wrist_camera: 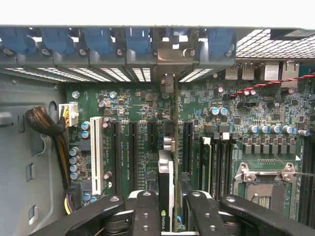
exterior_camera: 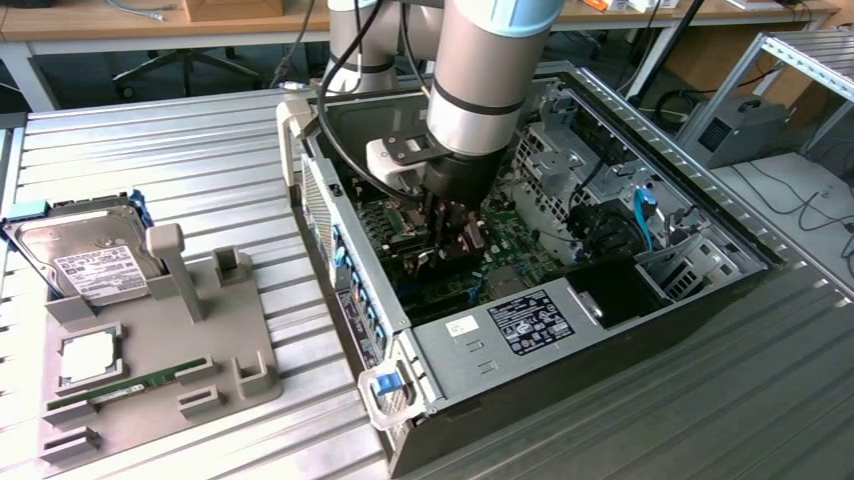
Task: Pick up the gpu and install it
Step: 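Insert the gpu into the slot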
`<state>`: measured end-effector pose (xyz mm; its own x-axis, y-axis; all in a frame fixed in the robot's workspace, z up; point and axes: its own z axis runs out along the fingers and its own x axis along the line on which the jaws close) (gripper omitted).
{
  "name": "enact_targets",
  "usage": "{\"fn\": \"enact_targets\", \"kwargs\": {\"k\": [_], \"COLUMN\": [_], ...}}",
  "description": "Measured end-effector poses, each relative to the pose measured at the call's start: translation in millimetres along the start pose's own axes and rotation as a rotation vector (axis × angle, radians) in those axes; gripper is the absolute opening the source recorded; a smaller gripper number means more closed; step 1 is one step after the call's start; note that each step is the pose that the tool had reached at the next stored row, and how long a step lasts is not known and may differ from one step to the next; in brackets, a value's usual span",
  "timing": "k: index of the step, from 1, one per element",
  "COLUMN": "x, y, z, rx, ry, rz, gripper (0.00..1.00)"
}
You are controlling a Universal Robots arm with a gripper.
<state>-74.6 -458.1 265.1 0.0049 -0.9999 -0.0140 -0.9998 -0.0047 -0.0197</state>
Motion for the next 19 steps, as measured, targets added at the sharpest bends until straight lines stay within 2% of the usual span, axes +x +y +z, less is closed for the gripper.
{"fn": "enact_targets", "kwargs": {"k": [19], "x": [0.0], "y": [1.3], "z": [0.7], "rx": [0.0], "ry": [0.0], "rz": [0.0], "gripper": [0.27]}}
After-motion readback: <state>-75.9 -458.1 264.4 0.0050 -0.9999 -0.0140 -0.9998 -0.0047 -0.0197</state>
